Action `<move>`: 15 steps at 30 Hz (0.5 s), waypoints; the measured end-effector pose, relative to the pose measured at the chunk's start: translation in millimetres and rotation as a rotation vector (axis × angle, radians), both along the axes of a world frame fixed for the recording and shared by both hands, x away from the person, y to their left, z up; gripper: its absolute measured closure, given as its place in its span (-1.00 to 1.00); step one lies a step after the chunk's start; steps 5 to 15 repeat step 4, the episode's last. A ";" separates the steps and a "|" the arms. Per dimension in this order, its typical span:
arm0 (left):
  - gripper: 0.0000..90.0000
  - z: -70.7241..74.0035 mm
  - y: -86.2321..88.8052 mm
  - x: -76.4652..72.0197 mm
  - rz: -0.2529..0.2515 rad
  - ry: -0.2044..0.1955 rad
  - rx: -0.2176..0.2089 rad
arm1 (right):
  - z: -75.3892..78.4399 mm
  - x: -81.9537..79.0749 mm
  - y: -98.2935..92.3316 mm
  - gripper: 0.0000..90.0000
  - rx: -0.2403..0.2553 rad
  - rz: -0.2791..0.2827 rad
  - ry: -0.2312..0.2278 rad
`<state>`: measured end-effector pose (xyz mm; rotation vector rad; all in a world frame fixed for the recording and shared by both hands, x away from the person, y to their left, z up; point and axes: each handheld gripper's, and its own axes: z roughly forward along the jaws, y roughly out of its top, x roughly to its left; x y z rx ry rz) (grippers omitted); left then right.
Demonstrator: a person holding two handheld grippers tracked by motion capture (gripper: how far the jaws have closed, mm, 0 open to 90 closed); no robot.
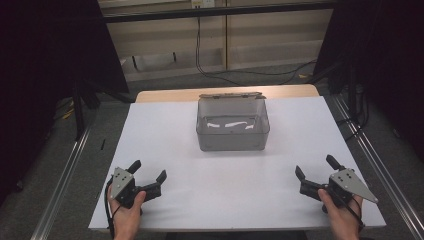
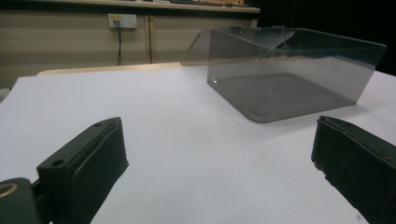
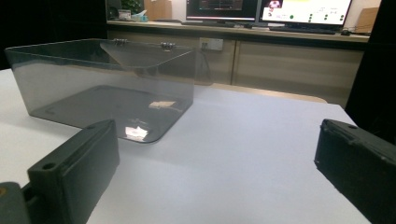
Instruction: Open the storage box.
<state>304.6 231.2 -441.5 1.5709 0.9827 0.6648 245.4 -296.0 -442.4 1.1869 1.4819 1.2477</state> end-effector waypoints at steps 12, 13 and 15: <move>-0.93 0.7 0.4 1.4 0.011 -0.004 0.001 | -1.1 3.1 1.1 -1.00 0.010 0.009 0.008; -0.93 0.7 0.4 1.4 0.011 -0.004 0.001 | -1.1 3.1 1.1 -1.00 0.010 0.009 0.008; -0.93 0.7 0.4 1.4 0.011 -0.004 0.001 | -1.1 3.1 1.1 -1.00 0.010 0.009 0.008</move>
